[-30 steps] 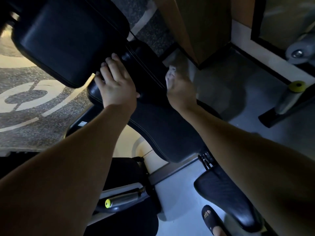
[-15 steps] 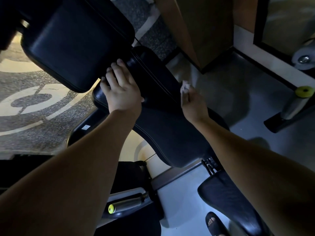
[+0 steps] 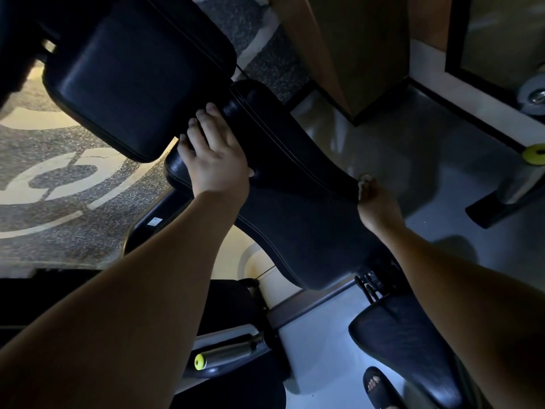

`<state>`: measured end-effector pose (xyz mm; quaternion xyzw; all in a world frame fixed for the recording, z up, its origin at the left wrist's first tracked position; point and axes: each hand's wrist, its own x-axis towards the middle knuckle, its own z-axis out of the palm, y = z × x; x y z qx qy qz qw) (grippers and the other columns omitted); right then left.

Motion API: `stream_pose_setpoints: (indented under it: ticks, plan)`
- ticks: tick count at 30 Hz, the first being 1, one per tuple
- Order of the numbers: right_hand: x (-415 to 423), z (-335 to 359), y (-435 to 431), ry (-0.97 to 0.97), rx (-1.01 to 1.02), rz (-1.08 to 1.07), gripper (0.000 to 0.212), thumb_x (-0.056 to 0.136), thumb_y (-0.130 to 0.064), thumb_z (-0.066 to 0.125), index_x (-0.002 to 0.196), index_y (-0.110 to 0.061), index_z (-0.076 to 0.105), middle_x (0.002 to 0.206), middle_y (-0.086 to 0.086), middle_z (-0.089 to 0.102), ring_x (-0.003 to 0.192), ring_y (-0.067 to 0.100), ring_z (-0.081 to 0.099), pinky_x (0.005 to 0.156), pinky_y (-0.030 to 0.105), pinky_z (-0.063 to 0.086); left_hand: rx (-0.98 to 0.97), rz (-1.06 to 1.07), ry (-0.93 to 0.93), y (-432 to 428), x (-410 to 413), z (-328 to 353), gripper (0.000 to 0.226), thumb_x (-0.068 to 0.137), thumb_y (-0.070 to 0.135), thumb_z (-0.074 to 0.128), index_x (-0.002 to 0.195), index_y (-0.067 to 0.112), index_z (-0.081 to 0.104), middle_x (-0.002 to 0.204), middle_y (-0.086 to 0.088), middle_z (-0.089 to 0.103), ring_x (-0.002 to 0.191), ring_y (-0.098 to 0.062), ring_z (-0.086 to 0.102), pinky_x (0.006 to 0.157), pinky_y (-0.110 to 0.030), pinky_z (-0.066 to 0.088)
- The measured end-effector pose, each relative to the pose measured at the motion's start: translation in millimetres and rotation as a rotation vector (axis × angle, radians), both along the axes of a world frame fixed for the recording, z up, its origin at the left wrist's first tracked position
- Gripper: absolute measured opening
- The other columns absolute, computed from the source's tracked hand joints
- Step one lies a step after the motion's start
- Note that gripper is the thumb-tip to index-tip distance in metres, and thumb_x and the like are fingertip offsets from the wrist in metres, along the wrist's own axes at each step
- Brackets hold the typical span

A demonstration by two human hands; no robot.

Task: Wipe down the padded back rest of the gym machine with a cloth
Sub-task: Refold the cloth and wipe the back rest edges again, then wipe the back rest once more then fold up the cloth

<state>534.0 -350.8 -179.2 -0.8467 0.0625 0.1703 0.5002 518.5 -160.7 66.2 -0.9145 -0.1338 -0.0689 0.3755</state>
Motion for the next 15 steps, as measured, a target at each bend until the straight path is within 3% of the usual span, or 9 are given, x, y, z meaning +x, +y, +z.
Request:
stream_pose_setpoints:
  ticks: [4, 8, 12, 15]
  plan:
    - [7, 1, -9, 0.101, -0.121, 0.008, 0.033, 0.105, -0.011, 0.034, 0.13, -0.002, 0.055, 0.126, 0.024, 0.062, 0.114, 0.042, 0.06, 0.094, 0.044, 0.048, -0.01, -0.026, 0.005, 1, 0, 1, 0.136, 0.064, 0.064, 0.08, 0.153, -0.013, 0.012, 0.152, -0.031, 0.035, 0.137, -0.044, 0.042, 0.107, -0.058, 0.041]
    - [-8, 3, -1, 0.073, -0.238, -0.102, 0.028, 0.094, -0.007, 0.044, 0.12, -0.004, 0.056, 0.115, 0.024, 0.067, 0.108, 0.045, 0.063, 0.093, 0.048, 0.051, -0.027, -0.012, 0.019, 2, 0, 0, 0.135, 0.068, 0.065, 0.078, 0.153, -0.012, 0.007, 0.154, -0.031, 0.031, 0.14, -0.044, 0.038, 0.109, -0.058, 0.038]
    - [-23, 31, 27, -0.097, -0.369, -0.106, 0.029, 0.091, -0.008, 0.045, 0.113, -0.001, 0.063, 0.107, 0.021, 0.069, 0.096, 0.038, 0.067, 0.082, 0.04, 0.051, -0.066, -0.053, 0.024, 5, -2, -1, 0.13, 0.076, 0.062, 0.075, 0.154, -0.011, 0.002, 0.158, -0.031, 0.023, 0.142, -0.045, 0.032, 0.111, -0.06, 0.032]
    - [-28, 63, 43, -0.241, -0.31, -0.054, 0.027, 0.097, -0.011, 0.044, 0.109, 0.002, 0.065, 0.102, 0.022, 0.069, 0.09, 0.036, 0.067, 0.073, 0.037, 0.049, -0.083, -0.067, 0.027, 5, -2, 2, 0.128, 0.077, 0.061, 0.075, 0.155, -0.01, 0.002, 0.158, -0.031, 0.021, 0.142, -0.045, 0.03, 0.112, -0.06, 0.031]
